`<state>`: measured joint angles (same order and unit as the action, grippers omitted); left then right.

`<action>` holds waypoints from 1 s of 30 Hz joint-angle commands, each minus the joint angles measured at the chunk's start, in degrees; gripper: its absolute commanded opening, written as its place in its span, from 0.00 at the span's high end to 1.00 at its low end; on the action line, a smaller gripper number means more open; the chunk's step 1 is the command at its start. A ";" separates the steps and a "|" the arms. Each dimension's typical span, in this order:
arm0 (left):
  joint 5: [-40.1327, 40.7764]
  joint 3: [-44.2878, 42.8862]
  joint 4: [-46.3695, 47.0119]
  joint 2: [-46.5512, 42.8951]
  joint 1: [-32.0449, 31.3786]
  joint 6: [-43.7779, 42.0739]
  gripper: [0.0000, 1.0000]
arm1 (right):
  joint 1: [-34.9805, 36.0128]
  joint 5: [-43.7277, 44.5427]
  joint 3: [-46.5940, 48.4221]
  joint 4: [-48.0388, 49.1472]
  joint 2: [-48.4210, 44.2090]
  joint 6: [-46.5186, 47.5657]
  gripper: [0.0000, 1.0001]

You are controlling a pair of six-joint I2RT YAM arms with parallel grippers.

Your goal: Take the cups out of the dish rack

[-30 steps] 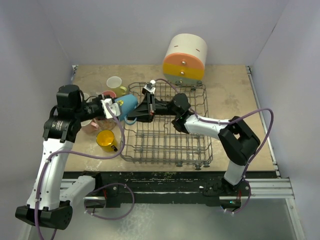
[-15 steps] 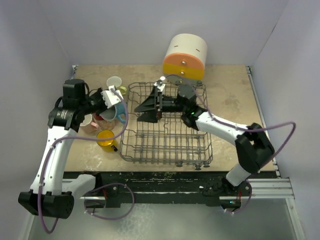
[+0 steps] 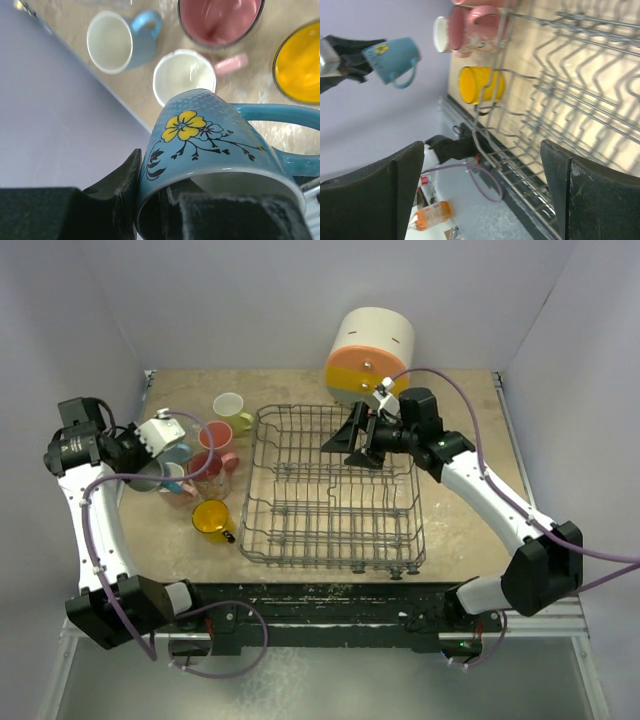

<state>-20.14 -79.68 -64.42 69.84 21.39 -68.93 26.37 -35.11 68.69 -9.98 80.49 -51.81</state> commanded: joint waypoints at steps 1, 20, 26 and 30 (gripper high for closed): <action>0.01 -1.41 -3.72 0.18 6.84 -10.05 1.00 | -2.63 4.26 3.16 -10.93 -2.47 9.02 0.00; 3.34 19.21 17.67 12.40 13.77 -1.68 1.00 | -4.88 13.76 4.49 -20.11 -9.12 11.73 0.00; 4.23 20.01 17.26 16.18 13.26 -4.52 1.00 | -5.77 14.39 3.33 -20.94 -10.07 11.40 0.00; 5.12 19.73 16.32 17.77 12.90 -4.82 1.00 | -6.15 16.53 3.42 -22.14 -10.27 12.23 0.00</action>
<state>-14.98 -59.18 -48.69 87.20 34.72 -72.73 20.69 -21.50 70.50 -30.76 71.77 -41.32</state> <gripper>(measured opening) 0.197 0.998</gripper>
